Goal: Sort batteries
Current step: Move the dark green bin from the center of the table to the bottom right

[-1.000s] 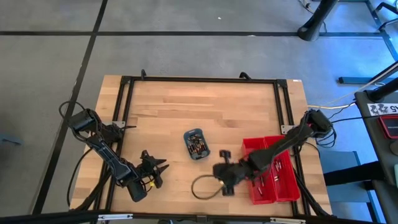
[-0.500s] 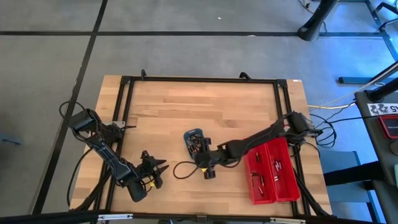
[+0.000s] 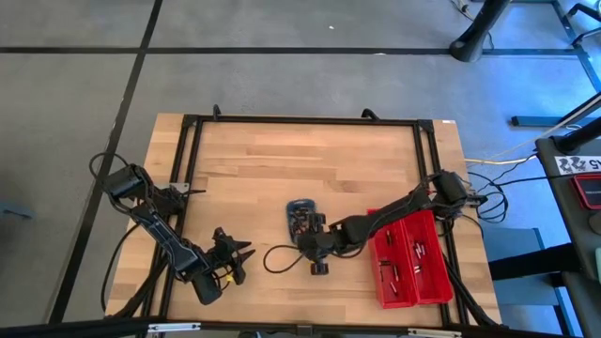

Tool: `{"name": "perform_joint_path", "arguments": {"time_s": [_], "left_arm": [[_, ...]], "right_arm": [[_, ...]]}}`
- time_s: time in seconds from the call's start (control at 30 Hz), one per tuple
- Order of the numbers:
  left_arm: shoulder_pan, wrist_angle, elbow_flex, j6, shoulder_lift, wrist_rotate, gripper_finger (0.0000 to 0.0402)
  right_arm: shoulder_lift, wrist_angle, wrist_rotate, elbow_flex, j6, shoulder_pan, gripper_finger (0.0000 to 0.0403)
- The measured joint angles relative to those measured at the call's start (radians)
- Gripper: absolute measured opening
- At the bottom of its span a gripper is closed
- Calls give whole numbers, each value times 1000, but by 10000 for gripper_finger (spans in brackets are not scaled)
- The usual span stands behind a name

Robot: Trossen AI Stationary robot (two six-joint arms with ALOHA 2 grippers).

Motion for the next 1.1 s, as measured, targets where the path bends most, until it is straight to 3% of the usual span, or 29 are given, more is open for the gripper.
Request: {"name": "perform_joint_path", "arguments": {"time_s": [0.1,0.53,0.83,1.1], "left_arm": [[0,0,0,0,0,1,120],[0,0,0,1,0,1,120],[0,-1,0,1,0,1,120],[0,-1,0,1,0,1,120]], "right_arm": [[-5,-16,-21,0,102,23,7],[-8,-291,-28,58,565,218,11],[-11,-403,-101,59,712,324,5],[-10,-470,-197,59,715,395,9]]}}
